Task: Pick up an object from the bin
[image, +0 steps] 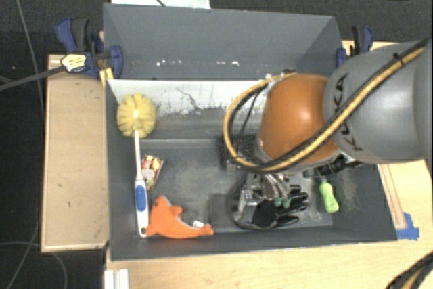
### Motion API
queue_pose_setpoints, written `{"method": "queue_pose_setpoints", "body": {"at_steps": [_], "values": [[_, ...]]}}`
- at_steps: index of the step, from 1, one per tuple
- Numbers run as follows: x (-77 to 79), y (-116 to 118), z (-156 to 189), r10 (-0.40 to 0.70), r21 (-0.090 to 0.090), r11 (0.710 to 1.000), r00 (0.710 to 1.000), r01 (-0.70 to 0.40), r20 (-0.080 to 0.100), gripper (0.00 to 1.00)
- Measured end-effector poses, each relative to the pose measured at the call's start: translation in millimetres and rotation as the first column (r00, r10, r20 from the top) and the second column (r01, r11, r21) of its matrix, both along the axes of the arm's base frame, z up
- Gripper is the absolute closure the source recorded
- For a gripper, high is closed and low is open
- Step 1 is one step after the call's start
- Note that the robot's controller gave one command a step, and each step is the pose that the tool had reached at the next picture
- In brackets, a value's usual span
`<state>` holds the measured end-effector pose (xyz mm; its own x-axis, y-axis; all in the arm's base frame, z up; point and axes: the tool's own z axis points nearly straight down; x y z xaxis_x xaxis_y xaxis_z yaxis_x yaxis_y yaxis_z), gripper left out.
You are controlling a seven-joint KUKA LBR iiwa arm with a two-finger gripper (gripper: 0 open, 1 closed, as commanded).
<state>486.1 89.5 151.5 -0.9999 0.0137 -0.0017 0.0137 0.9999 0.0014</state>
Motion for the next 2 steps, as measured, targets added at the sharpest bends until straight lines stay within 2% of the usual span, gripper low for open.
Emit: {"method": "queue_pose_setpoints", "body": {"at_steps": [1, 2], "values": [[0.0, 0, 0, -0.001, 0.000, 1.000, 1.000, 0.001, 0.000, 0.00], [9.8, -46, 37, 0.095, 0.000, 0.995, 0.995, -0.095, 0.003, 0.00]]}}
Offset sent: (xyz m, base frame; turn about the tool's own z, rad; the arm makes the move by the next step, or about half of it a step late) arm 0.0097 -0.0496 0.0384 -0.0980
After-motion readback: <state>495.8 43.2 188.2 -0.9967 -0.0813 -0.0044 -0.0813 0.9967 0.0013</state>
